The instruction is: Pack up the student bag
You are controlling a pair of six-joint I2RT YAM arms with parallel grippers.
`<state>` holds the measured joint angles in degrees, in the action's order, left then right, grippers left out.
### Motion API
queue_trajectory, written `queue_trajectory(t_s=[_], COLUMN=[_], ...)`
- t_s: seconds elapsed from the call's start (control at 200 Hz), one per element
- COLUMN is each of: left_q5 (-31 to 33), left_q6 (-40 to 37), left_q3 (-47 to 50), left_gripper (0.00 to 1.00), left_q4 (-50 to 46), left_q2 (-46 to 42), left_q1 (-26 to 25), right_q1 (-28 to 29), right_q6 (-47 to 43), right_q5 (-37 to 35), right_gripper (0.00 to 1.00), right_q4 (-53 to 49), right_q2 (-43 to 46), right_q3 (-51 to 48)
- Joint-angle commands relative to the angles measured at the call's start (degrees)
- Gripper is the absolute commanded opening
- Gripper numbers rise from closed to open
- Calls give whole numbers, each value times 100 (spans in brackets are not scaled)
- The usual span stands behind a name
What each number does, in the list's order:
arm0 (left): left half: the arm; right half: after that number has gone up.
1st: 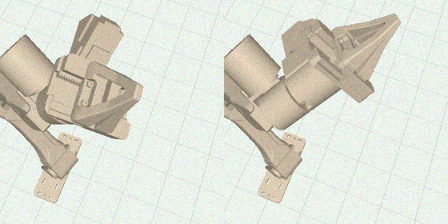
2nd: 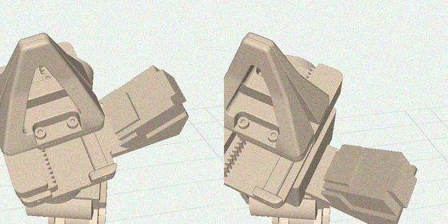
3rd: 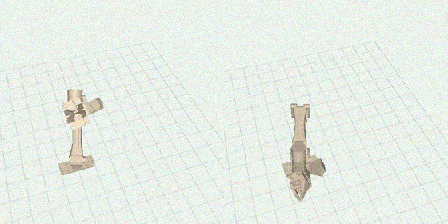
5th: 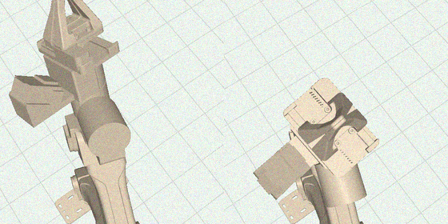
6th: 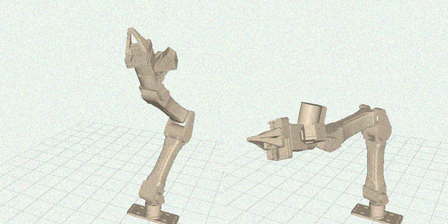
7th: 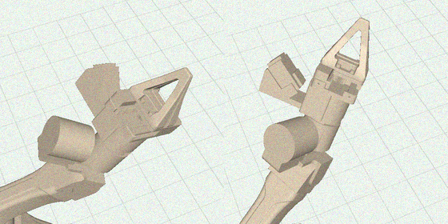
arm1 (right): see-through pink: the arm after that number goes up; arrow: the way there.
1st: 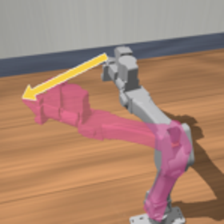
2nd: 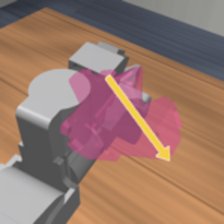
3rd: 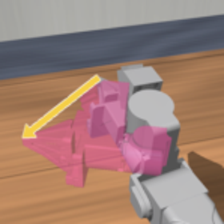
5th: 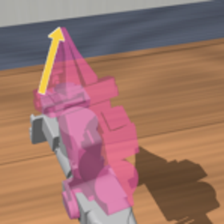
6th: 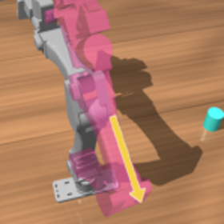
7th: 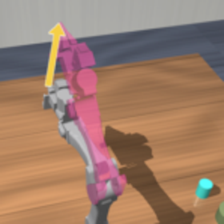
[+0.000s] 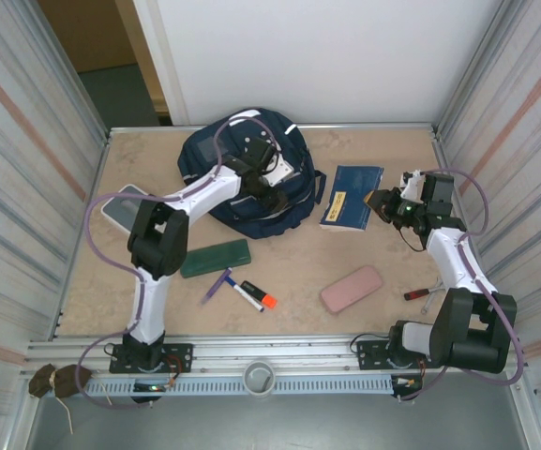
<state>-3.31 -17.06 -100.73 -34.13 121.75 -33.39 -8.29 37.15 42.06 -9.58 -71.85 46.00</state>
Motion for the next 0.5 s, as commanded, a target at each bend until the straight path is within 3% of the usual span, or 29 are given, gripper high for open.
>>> queue_trajectory(t_s=[0.0,0.12,0.215,0.391,0.496], left_q5=[363,580,666,525,80], left_q6=[-388,-445,-457,-411,-216], left_q3=[-389,-581,-686,-791,-762], left_gripper=[76,72,63,34,19], left_q4=[-441,-448,-459,-454,-327], left_q2=[227,481,623,643,273], left_q1=[-10,-19,-19,-14,53], right_q1=[37,60,74,89,100], right_q6=[60,43,0,-119,-21], right_q5=[140,124,118,84,22], right_gripper=[0,0,0,0,0], right_q4=[5,-21,-68,-323,-384], right_q2=[17,9,4,-22,29], right_q3=[146,155,180,276,331])
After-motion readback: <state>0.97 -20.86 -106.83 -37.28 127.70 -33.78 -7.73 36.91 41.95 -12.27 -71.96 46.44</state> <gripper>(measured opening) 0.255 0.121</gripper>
